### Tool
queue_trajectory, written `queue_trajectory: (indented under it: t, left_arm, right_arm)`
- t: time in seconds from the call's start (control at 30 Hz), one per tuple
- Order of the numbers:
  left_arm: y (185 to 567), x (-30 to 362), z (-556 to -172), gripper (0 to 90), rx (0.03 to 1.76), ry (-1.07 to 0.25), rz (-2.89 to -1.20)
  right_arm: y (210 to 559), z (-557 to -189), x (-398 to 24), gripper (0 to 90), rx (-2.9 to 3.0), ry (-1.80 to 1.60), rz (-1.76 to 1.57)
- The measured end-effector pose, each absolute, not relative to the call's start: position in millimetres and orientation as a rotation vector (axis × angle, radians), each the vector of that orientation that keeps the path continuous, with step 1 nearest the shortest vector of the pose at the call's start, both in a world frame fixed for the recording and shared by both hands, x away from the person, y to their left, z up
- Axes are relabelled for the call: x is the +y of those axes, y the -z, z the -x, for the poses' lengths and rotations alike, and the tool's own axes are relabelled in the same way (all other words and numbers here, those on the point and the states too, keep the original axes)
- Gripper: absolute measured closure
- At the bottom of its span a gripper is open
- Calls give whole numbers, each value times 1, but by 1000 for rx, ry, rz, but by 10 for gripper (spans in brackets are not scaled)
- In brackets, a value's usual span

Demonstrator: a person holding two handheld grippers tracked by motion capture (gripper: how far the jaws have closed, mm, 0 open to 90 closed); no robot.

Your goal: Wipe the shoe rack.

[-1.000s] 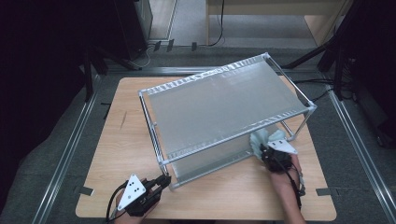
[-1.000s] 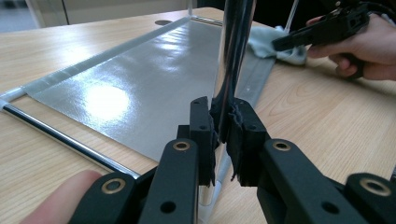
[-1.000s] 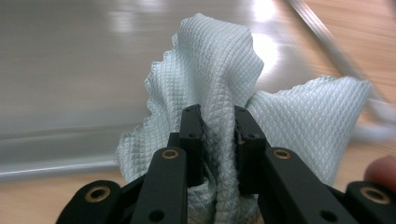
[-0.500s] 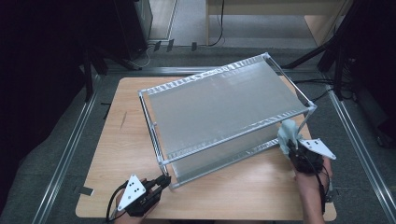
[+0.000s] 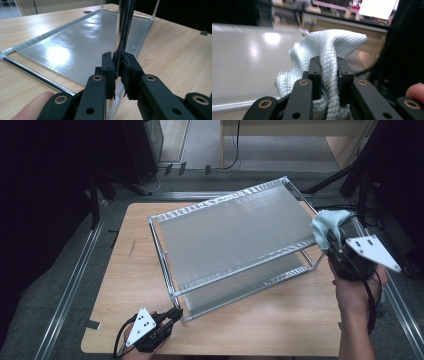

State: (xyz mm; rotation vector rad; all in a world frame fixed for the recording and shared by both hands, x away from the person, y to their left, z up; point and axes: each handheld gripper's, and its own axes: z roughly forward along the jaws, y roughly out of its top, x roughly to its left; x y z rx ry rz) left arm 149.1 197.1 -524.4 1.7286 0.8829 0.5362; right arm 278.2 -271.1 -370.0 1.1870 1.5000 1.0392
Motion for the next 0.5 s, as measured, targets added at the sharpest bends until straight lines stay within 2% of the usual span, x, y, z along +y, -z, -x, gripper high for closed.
queue_trajectory:
  t: [0.1,0.13,0.27,0.5]
  left_arm:
    - [524,197,-149,817,886,-534,-1729]
    - [524,197,-149,817,888,-533,-1727]
    - [524,197,-149,817,895,-523,-1725]
    - [525,197,-149,817,894,-520,-1726]
  right_arm:
    - [375,-295,-274,779,1547,-1002,-1216]
    - [388,-311,-282,775,1599,-1012,-1278]
    - [390,-311,-286,778,1574,-1106,-1303]
    - [389,-306,-261,777,1661,-1106,-1247]
